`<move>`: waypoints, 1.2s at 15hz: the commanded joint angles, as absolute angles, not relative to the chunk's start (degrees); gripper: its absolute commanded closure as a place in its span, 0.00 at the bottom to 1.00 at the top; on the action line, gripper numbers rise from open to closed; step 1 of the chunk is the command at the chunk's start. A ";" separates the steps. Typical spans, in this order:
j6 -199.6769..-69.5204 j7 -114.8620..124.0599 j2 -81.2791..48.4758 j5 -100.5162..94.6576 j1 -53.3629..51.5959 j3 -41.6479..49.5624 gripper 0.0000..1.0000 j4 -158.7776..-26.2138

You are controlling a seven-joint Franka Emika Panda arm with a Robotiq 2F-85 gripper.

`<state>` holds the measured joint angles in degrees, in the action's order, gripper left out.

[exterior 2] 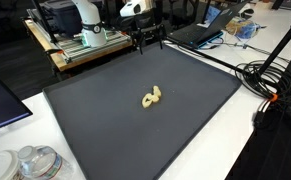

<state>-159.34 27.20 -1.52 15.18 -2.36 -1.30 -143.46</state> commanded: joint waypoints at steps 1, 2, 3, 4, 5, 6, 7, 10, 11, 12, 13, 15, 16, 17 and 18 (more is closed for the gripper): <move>-153.77 42.70 -0.45 -0.55 -2.64 -0.36 0.00 -140.50; -150.85 47.23 -0.30 -4.28 -2.98 -0.67 0.00 -138.61; -146.99 51.65 -0.08 -7.10 -3.81 -1.64 0.00 -136.39; -143.36 55.85 -0.30 -9.36 -4.55 -2.64 0.00 -133.86; -139.82 59.81 -0.71 -11.02 -5.60 -3.96 0.00 -131.40; -136.40 63.07 -1.39 -12.06 -6.57 -5.10 0.00 -128.67; -133.14 65.28 -2.39 -12.22 -7.51 -6.15 0.00 -125.84; -126.25 69.31 -6.16 -11.83 -9.68 -8.22 0.00 -118.22; -125.17 70.38 -7.84 -12.53 -10.00 -8.22 0.00 -116.12; -124.57 69.65 -9.29 -12.17 -10.20 -8.08 0.00 -114.36; -124.41 70.03 -11.02 -12.43 -10.13 -7.40 0.00 -112.75; -125.11 68.62 -14.33 -10.78 -9.64 -6.16 0.00 -110.14; -125.54 68.41 -16.29 -10.53 -9.37 -5.25 0.00 -108.97; -126.10 67.57 -17.96 -9.85 -9.15 -4.55 0.00 -107.99; -126.67 66.87 -19.90 -9.50 -8.89 -3.71 0.00 -107.17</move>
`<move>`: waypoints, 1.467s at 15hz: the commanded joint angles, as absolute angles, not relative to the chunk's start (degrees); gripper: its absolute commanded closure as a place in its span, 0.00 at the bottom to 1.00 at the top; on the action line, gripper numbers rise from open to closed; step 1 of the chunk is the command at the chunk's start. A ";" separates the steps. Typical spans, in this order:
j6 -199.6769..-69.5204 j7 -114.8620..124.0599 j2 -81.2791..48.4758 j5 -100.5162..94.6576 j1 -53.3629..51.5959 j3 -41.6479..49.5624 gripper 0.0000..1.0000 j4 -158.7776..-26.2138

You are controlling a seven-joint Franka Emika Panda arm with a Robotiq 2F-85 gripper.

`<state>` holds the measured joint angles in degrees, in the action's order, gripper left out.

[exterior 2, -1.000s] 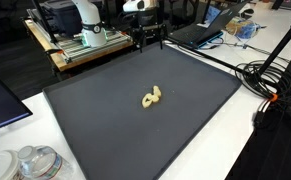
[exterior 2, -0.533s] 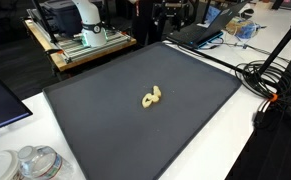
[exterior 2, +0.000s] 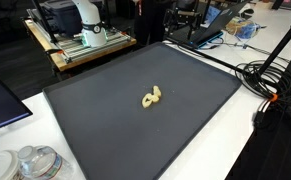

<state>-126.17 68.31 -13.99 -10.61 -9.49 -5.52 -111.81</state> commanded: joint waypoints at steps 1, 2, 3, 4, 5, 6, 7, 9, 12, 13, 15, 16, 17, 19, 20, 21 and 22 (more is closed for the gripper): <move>-127.70 65.38 -21.47 -8.64 -8.40 -3.12 0.00 -106.72; -128.93 64.13 -22.89 -8.12 -7.98 -2.50 0.00 -106.40; -130.58 62.20 -24.12 -6.69 -7.12 -2.16 0.00 -106.55; -132.10 60.83 -25.22 -5.60 -6.55 -1.78 0.00 -106.67; -133.39 59.59 -26.35 -4.30 -5.96 -1.33 0.00 -106.83; -134.60 58.55 -27.50 -3.14 -5.43 -0.85 0.00 -106.95; -135.74 57.65 -28.51 -2.30 -5.10 -0.37 0.00 -107.02; -137.70 55.72 -30.51 -0.67 -4.41 0.52 0.00 -107.14; -140.28 52.22 -33.28 0.96 -3.53 1.46 0.00 -107.16; -141.08 50.97 -34.13 1.56 -3.21 1.57 0.00 -107.05; -142.84 48.59 -35.91 2.35 -2.62 1.93 0.00 -106.75; -143.98 47.59 -36.76 2.61 -2.46 2.28 0.00 -106.63; -144.85 46.25 -37.47 3.17 -2.03 2.34 0.00 -106.54; -146.19 43.89 -38.55 4.35 -1.19 2.48 0.00 -106.35; -146.85 42.79 -39.01 4.93 -0.80 2.62 0.00 -106.26; -147.44 41.34 -39.31 5.75 -0.23 2.46 0.00 -106.25; -147.83 40.47 -39.56 6.25 -0.08 2.68 0.00 -106.14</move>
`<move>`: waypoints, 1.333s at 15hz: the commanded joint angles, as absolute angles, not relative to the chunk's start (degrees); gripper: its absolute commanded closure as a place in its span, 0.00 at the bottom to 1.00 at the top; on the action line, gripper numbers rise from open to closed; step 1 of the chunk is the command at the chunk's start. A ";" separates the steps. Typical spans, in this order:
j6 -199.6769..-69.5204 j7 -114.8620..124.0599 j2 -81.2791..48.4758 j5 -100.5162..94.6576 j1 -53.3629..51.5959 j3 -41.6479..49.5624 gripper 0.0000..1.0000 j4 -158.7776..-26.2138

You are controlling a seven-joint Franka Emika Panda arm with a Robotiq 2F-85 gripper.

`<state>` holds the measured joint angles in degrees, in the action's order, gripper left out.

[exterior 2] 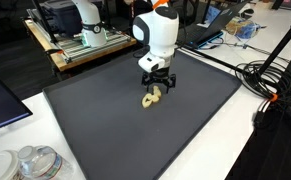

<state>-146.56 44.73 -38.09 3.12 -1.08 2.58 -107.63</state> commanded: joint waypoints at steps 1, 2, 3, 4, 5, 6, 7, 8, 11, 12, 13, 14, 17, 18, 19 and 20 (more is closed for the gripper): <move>-147.97 39.38 -39.70 6.75 0.13 2.69 0.00 -106.05; -147.91 38.54 -39.80 7.07 0.13 2.89 0.00 -105.90; -147.87 37.93 -39.80 7.09 -0.08 3.18 0.10 -105.83; -147.39 37.11 -39.64 7.12 -0.23 3.25 0.26 -105.79; -146.90 37.29 -39.58 6.72 -0.91 3.81 0.34 -105.69; -146.19 37.39 -39.48 6.65 -1.28 3.98 0.41 -105.60; -145.73 37.75 -39.36 6.18 -1.98 4.43 0.48 -105.63; -145.09 38.01 -39.29 6.01 -2.47 4.71 0.55 -105.55; -144.02 38.90 -38.96 5.38 -4.05 5.76 0.75 -105.28; -143.90 39.13 -38.97 5.20 -4.55 6.11 0.82 -105.22; -144.00 39.33 -38.98 4.98 -5.06 6.44 0.90 -105.21; -143.96 39.27 -38.98 5.00 -5.35 6.51 0.96 -105.21; -144.17 39.63 -38.91 4.79 -6.45 6.94 0.97 -105.37; -143.98 39.88 -38.81 4.67 -6.83 7.16 0.99 -105.41; -144.34 40.48 -38.76 4.49 -7.32 7.55 0.97 -105.49; -143.86 40.20 -38.49 4.63 -7.34 7.32 0.98 -105.60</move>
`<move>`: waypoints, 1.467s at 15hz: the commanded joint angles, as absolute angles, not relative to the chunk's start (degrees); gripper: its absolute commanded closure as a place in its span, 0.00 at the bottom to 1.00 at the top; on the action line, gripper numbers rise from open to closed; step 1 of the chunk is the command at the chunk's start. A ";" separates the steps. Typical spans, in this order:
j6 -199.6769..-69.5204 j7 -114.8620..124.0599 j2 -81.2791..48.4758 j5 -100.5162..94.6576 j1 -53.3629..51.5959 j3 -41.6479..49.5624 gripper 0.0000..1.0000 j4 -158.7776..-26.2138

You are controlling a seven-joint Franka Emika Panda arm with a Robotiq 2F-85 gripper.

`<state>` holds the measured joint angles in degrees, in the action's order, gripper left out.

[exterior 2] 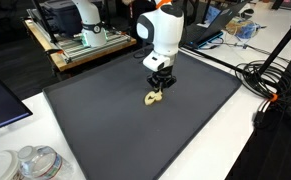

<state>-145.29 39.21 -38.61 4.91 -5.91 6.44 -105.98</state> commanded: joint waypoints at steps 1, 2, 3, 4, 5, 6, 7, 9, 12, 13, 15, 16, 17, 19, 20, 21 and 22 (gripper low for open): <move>-144.03 40.18 -38.36 4.52 -7.60 7.42 0.97 -105.77; -143.80 40.05 -38.12 4.80 -7.59 7.21 0.97 -105.88; -143.55 40.22 -37.95 5.04 -7.65 7.13 0.97 -105.93; -143.42 40.84 -37.87 4.88 -8.00 7.46 0.97 -105.99; -143.25 40.77 -37.75 4.96 -7.96 7.33 0.97 -106.08; -143.12 40.58 -37.62 5.13 -7.78 7.11 0.97 -106.16; -142.93 41.00 -37.60 4.98 -7.98 7.34 0.97 -106.17; -142.86 41.70 -37.60 4.80 -8.16 7.61 0.97 -106.19; -142.73 42.64 -37.65 4.43 -8.44 7.91 0.97 -106.15; -142.75 42.96 -37.64 4.28 -8.57 8.04 0.97 -106.17; -142.68 43.28 -37.54 4.10 -8.75 8.19 0.97 -106.21; -142.75 43.54 -37.50 3.99 -8.89 8.32 0.97 -106.24; -142.78 43.69 -37.47 3.89 -9.00 8.43 0.97 -106.26; -142.75 44.03 -37.49 3.63 -9.21 8.67 0.97 -106.23; -142.72 44.24 -37.54 3.40 -9.39 8.85 0.97 -106.20; -142.41 44.45 -37.61 3.62 -9.27 8.82 0.97 -106.01; -142.08 44.50 -37.61 3.53 -9.29 8.88 0.97 -105.96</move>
<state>-143.97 42.72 -38.45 4.57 -8.28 7.80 -105.98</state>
